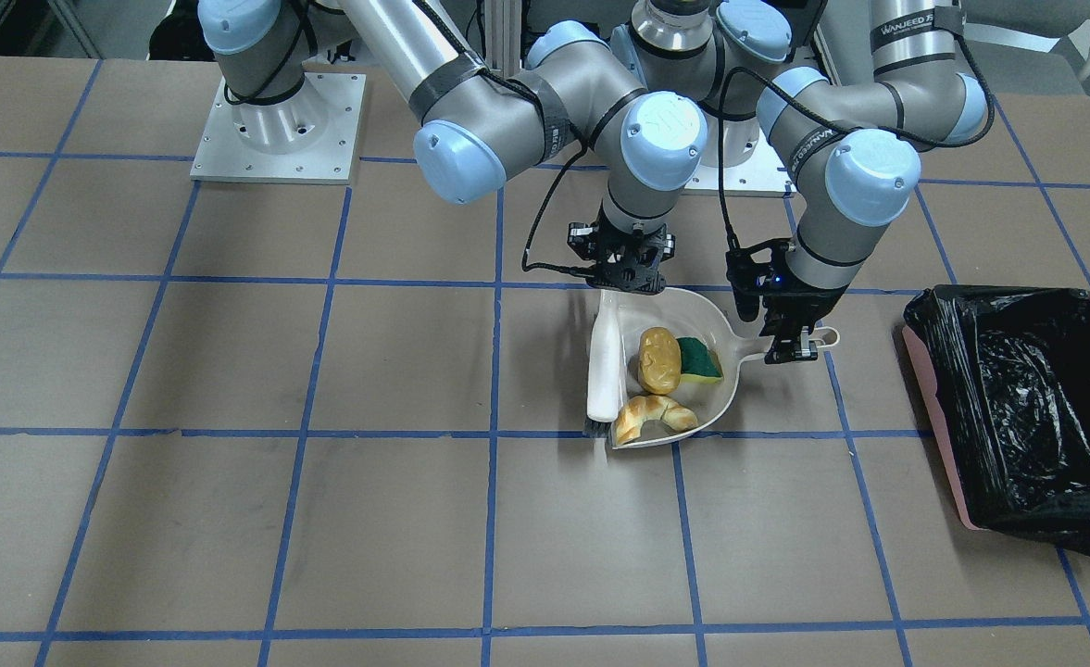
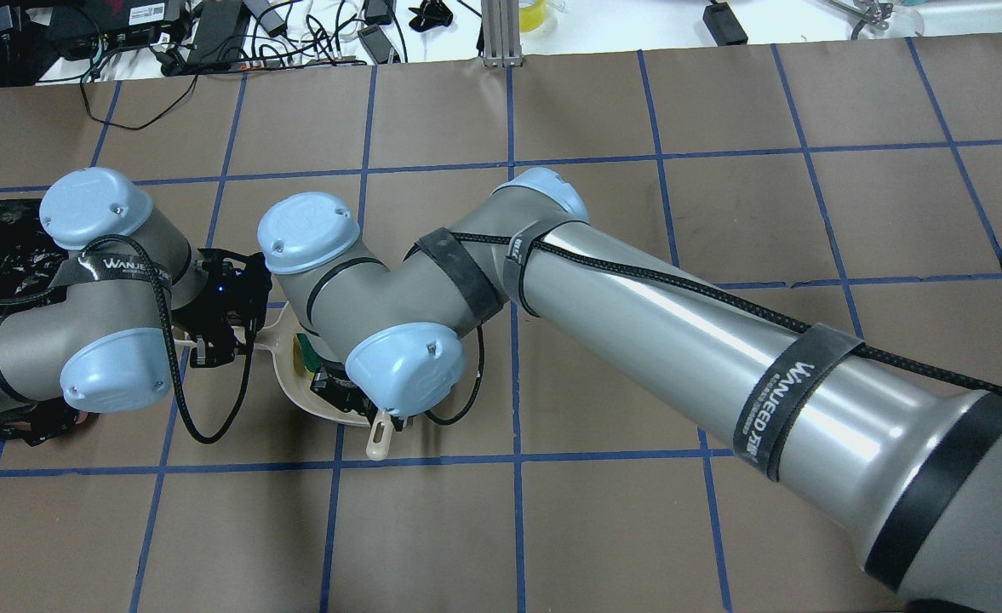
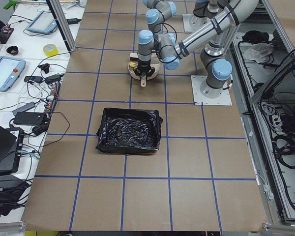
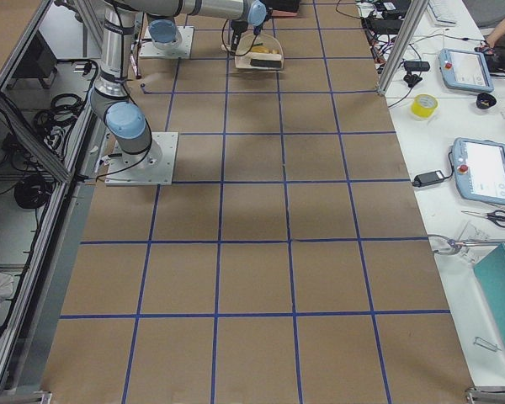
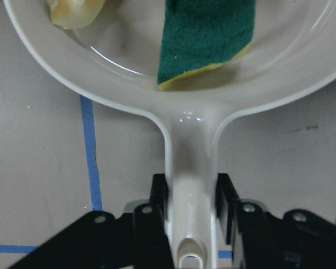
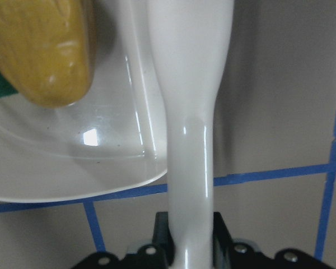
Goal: Sweep and dump trash into bin
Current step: 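Carry the dustpan to the black bin with the left gripper while the right withdraws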
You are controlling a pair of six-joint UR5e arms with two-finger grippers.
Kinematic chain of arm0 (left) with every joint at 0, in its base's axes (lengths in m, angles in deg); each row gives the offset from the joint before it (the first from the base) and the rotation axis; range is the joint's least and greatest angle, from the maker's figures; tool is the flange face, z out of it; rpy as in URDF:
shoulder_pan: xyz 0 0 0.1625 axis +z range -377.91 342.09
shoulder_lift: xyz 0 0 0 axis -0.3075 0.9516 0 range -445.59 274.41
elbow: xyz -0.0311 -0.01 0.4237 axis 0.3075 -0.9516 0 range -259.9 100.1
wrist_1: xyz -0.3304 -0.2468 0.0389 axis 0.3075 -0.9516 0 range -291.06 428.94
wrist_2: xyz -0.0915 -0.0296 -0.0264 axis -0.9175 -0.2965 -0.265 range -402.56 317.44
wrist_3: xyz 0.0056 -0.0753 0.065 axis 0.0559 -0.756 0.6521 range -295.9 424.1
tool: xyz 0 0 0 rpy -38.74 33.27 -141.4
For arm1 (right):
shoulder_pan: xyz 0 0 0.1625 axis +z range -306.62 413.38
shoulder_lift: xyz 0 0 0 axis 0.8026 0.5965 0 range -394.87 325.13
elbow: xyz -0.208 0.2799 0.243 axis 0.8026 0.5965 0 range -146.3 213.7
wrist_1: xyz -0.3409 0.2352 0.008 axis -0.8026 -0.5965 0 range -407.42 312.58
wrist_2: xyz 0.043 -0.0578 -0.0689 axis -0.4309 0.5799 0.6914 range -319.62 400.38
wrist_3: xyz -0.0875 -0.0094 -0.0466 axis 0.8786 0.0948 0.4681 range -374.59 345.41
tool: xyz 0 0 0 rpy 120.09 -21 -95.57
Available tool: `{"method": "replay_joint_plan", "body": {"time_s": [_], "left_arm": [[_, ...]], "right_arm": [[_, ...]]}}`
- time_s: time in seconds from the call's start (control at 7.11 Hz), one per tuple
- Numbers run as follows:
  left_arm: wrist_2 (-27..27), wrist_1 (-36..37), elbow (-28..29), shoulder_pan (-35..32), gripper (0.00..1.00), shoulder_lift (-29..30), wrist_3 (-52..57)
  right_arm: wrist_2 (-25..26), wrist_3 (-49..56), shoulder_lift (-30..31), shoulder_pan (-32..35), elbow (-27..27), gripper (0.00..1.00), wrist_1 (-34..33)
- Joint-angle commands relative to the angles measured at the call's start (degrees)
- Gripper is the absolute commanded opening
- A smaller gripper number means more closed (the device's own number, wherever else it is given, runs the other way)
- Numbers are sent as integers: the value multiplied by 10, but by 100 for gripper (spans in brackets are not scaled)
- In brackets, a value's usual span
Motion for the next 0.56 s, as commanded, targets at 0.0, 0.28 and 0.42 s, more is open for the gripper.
{"method": "replay_joint_plan", "body": {"time_s": [0.0, 0.28, 0.42], "left_arm": [[-20, 0, 2, 2, 0, -1, -2], [-92, -17, 48, 32, 0, 2, -2], [-131, -122, 108, 75, 0, 6, 16]], "right_arm": [[11, 87, 56, -72, -10, 0, 67], [35, 176, 105, -154, -31, 0, 68], [40, 208, 122, -202, -32, 0, 67]]}}
